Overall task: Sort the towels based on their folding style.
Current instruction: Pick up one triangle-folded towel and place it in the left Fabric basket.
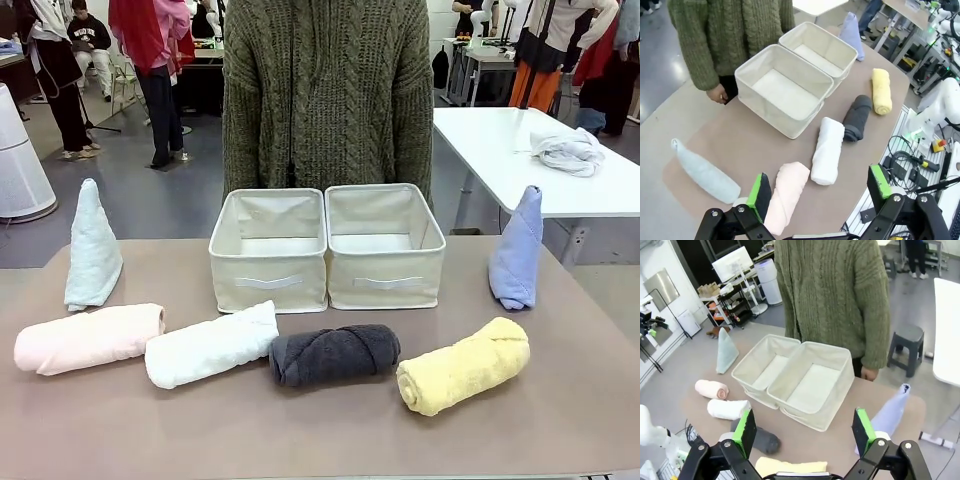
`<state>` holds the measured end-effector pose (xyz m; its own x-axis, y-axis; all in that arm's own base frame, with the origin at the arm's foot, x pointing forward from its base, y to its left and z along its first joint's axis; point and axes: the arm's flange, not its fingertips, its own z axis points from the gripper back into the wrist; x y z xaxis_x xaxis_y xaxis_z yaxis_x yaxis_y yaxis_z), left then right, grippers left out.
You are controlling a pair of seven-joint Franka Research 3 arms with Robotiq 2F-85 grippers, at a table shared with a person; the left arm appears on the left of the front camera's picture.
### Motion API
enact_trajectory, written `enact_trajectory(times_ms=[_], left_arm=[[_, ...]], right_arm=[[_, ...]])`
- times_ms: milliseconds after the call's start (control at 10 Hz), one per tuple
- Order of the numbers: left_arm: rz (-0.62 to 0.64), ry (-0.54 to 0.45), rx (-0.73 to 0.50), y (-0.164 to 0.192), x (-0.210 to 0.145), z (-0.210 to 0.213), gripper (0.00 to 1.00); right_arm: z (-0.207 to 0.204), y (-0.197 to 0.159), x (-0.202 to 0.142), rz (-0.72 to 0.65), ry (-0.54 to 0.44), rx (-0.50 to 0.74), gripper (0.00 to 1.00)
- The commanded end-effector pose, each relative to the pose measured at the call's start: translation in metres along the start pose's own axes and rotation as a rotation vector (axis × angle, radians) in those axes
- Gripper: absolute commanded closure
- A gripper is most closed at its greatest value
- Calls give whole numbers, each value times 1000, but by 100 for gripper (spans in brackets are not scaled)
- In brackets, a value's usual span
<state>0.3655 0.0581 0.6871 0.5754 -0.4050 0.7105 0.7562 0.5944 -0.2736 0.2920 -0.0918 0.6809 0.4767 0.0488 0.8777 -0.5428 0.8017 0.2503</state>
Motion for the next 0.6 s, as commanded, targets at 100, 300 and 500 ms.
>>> enact_trajectory(times_ms=[100, 300, 500], left_arm=[[0, 0, 0, 0, 0, 0, 0], [18, -34, -58, 76, -19, 4, 0], [15, -91, -138, 119, -35, 19, 0]], right_arm=[[0, 0, 0, 0, 0, 0, 0], [15, -77, -13, -139, -1, 219, 0], [38, -143, -36, -178, -36, 354, 0]])
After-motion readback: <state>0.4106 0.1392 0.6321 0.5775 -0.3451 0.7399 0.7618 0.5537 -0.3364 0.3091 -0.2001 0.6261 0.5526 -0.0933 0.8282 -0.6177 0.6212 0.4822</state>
